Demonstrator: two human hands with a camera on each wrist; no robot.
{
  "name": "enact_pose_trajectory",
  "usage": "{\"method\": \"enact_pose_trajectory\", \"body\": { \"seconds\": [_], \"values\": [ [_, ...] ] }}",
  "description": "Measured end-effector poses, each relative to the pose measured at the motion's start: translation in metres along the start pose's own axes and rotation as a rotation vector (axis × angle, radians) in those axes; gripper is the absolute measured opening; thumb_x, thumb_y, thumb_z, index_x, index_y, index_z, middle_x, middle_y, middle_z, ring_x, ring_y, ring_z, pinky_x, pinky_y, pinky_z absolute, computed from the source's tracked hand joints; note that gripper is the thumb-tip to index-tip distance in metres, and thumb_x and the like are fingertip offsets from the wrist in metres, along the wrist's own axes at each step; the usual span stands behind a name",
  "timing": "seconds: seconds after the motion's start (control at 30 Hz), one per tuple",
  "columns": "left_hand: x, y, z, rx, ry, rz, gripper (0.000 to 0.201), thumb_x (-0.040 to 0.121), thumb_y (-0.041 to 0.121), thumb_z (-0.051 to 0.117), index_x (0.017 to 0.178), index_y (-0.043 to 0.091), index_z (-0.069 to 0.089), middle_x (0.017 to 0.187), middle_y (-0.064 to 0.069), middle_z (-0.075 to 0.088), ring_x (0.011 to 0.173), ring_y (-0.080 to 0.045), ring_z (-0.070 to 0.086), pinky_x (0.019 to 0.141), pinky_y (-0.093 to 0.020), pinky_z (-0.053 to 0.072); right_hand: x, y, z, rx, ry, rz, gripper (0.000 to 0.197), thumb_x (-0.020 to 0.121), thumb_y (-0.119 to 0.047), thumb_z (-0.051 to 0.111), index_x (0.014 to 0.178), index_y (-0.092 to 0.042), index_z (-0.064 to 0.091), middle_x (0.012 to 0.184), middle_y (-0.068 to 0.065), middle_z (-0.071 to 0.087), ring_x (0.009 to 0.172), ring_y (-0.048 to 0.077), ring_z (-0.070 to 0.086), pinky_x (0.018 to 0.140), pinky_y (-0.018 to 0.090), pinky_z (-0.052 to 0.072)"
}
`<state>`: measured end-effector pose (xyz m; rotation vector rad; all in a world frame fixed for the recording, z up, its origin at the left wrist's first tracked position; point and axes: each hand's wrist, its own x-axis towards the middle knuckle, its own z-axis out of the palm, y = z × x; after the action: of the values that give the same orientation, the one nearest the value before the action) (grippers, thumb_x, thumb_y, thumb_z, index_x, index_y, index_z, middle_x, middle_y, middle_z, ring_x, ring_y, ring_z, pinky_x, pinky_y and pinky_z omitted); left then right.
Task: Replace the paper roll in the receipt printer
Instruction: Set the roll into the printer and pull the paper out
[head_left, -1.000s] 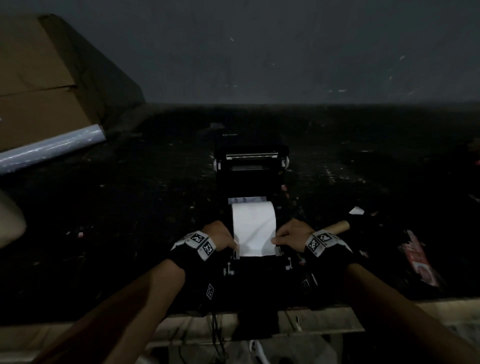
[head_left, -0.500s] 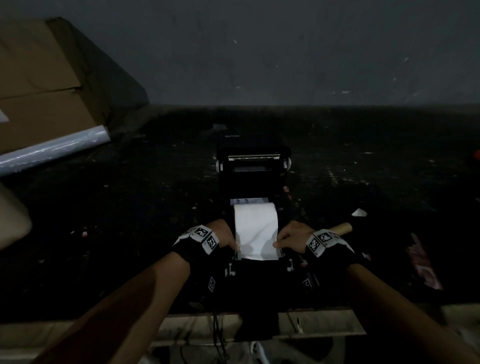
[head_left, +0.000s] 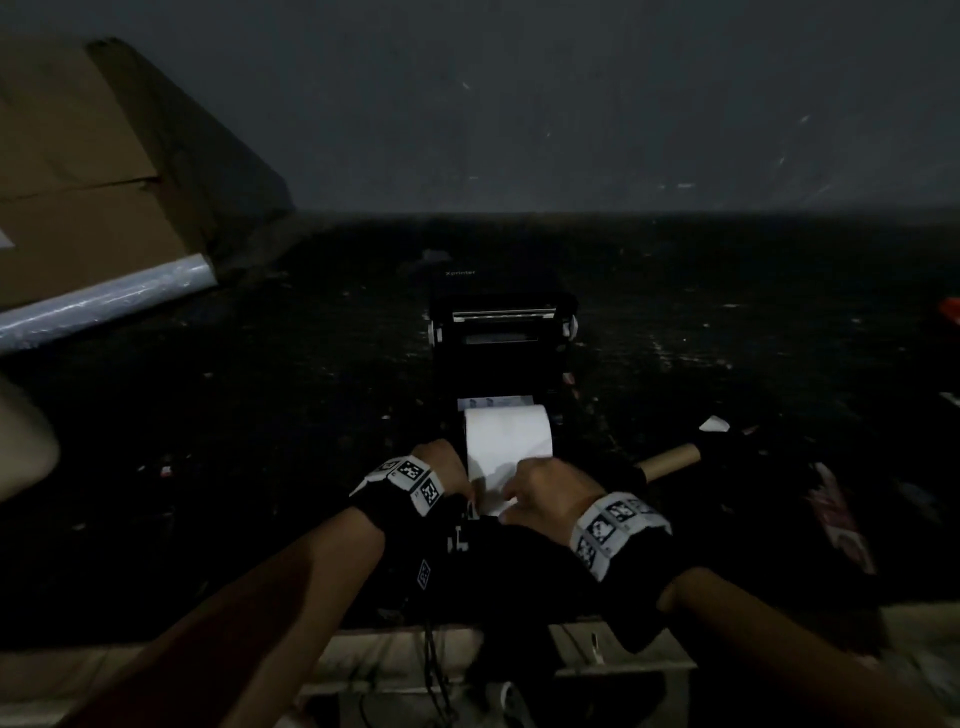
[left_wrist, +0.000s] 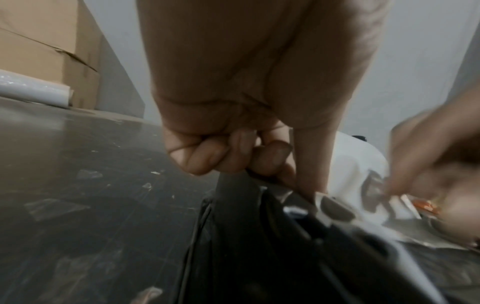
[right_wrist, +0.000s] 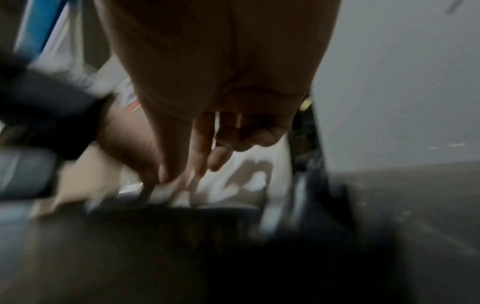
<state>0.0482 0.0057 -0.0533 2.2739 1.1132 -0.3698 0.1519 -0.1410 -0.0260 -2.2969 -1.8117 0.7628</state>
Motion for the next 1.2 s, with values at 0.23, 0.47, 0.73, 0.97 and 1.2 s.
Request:
{"method": "enact_pose_trajectory", "body": {
  "seconds": [0.23,0.47,0.73,0.97,1.2],
  "values": [
    [-0.004,-0.002,0.002,-0.041,0.014,0.014,0.038,0.067,0.031,0.075,0.094,0.005,0.072,0.103,-0.012,0.073,0.095,-0.026,0.068,0.07,-0.026,0.05,0.012,-0.006,0.025,-0.094,0.064,0.024,0.028,0.088,-0.029,0.051,0.109,-0.017,0.066,0.114,0.013,0.06,0.107,0.033,0.056,0.089,0.04,0.049],
    [-0.02,-0.003,-0.005,-0.074,0.087,0.079,0.044,0.071,0.031,0.076,0.104,0.002,0.068,0.111,-0.011,0.068,0.104,-0.026,0.063,0.08,-0.027,0.049,0.013,-0.009,0.035,-0.142,0.093,-0.037,0.028,0.093,-0.015,0.044,0.11,-0.004,0.063,0.113,0.019,0.058,0.106,0.033,0.056,0.085,0.038,0.047],
    [-0.05,-0.009,0.005,-0.075,0.038,0.396,0.031,0.07,0.018,0.078,0.099,0.01,0.071,0.086,-0.009,0.066,0.079,-0.017,0.058,0.057,-0.009,0.038,0.0,-0.002,0.036,-0.088,0.158,-0.194,0.026,0.091,-0.014,0.047,0.11,-0.013,0.066,0.11,0.016,0.061,0.103,0.031,0.057,0.084,0.036,0.047],
    [-0.05,-0.014,0.016,0.03,0.067,0.477,0.017,0.08,0.018,0.066,0.094,0.014,0.075,0.094,-0.013,0.07,0.086,-0.02,0.063,0.069,-0.018,0.038,-0.005,0.001,0.041,-0.12,0.195,-0.19,0.024,0.09,-0.015,0.049,0.102,-0.009,0.068,0.103,0.015,0.063,0.099,0.032,0.058,0.088,0.033,0.043],
    [-0.055,-0.013,0.014,0.15,0.002,0.565,0.021,0.084,0.023,0.061,0.098,0.014,0.073,0.099,-0.015,0.064,0.096,-0.026,0.059,0.077,-0.026,0.042,-0.012,0.004,0.046,-0.041,0.236,-0.187,0.028,0.09,-0.02,0.045,0.1,-0.009,0.069,0.1,0.014,0.064,0.096,0.031,0.058,0.084,0.031,0.042]
  ]
}}
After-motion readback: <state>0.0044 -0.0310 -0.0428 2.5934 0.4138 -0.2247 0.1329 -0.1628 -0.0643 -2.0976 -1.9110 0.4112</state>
